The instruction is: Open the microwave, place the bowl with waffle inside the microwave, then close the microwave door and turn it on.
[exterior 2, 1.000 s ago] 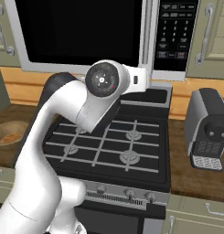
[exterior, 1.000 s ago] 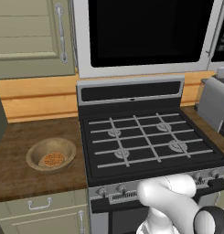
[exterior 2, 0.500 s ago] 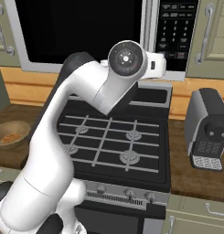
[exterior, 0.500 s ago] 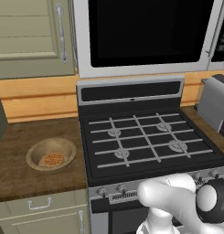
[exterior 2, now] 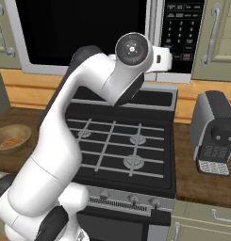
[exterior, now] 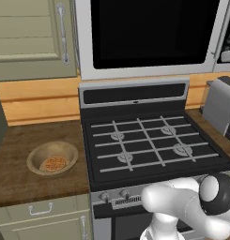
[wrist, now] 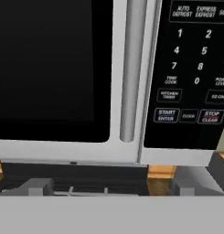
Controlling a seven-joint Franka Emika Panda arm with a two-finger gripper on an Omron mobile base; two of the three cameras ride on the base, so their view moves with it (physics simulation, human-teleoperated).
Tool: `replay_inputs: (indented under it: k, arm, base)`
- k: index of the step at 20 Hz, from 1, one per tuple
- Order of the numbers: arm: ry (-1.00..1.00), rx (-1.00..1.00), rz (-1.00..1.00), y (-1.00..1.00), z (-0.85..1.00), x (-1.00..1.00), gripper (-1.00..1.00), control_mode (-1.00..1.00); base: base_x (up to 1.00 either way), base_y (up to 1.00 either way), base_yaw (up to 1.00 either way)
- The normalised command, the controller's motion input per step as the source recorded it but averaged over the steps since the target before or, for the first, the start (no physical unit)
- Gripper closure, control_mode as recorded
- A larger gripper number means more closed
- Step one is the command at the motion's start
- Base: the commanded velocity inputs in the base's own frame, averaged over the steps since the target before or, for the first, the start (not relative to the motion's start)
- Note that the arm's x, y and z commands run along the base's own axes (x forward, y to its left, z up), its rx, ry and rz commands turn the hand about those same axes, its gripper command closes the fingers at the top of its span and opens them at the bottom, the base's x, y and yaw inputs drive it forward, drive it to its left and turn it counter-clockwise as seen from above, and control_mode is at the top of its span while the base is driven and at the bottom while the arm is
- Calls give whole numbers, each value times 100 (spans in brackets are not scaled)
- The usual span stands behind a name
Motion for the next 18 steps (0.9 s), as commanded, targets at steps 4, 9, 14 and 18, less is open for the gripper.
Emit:
replay_inputs:
  k: [4, 9, 14, 18]
  arm:
    - [0, 0, -1, 0, 0, 54, -100, -100]
    - [0, 0, 0, -7, 0, 67, -100, -100]
    - [4, 0, 0, -40, 0, 53, -100, -100]
    - [0, 0, 1, -39, 0, 40, -100, -100]
  base:
    - [0, 0, 0]
    - [0, 0, 0]
    - [0, 0, 0]
    - [0, 0, 0]
